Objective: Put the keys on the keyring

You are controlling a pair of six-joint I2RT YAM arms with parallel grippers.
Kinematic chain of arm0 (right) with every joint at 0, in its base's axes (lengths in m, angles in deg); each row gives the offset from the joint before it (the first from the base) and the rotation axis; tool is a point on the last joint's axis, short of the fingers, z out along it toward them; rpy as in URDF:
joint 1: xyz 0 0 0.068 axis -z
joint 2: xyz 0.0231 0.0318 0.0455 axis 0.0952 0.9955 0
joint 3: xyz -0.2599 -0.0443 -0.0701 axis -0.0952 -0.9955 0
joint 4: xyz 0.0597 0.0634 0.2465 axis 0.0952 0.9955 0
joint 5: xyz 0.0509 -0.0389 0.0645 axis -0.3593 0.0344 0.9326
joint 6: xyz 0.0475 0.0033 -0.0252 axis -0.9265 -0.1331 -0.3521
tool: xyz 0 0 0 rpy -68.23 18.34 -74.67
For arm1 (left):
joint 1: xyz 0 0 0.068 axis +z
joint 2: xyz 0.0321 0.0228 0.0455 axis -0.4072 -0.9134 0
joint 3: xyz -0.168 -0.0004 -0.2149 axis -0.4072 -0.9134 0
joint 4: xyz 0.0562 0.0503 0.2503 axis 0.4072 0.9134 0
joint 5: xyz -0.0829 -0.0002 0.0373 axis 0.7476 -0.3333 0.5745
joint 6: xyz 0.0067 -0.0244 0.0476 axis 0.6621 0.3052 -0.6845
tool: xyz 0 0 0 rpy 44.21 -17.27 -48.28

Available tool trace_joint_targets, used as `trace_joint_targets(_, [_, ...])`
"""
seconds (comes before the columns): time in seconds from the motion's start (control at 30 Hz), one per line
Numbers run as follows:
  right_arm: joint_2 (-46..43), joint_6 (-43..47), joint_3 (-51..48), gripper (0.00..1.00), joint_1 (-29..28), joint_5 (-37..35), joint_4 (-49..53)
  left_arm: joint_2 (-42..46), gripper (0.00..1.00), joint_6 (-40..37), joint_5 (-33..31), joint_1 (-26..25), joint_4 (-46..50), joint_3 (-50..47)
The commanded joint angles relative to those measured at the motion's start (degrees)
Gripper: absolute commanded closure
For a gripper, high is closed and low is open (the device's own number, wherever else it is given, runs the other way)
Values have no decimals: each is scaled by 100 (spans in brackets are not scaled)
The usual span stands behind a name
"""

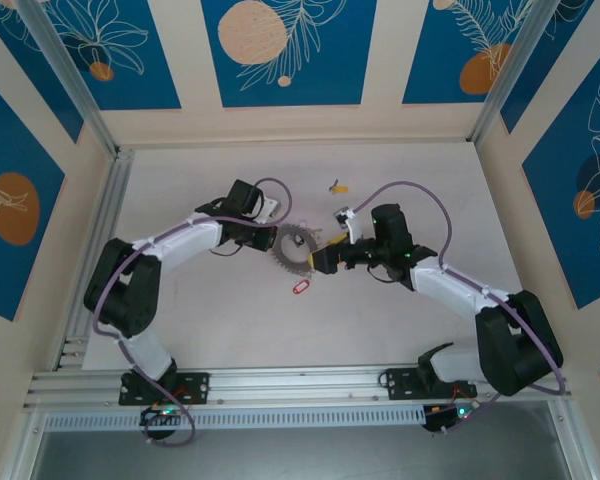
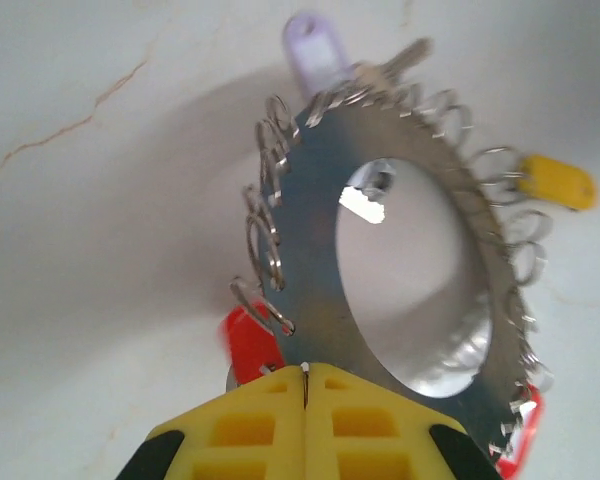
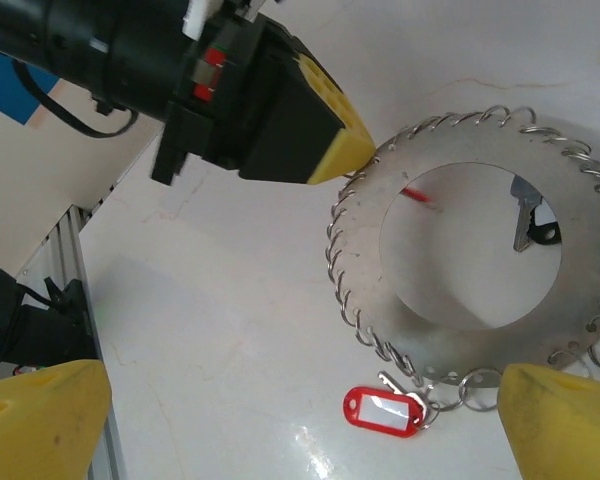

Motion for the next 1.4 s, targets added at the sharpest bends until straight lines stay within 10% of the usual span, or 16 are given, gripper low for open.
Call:
trace_joint_targets(0.0, [-317, 0, -227, 1, -52, 140, -57, 445, 100, -34, 459, -114, 287, -166])
trace_joint_targets(0.23, [-719, -129, -558, 0, -92, 7, -5, 413, 100, 417, 1015, -160, -150, -725])
trace_joint_targets(1.37, [-775, -158, -802, 0, -131, -330, -149, 127, 85, 331, -535, -732, -406, -1355])
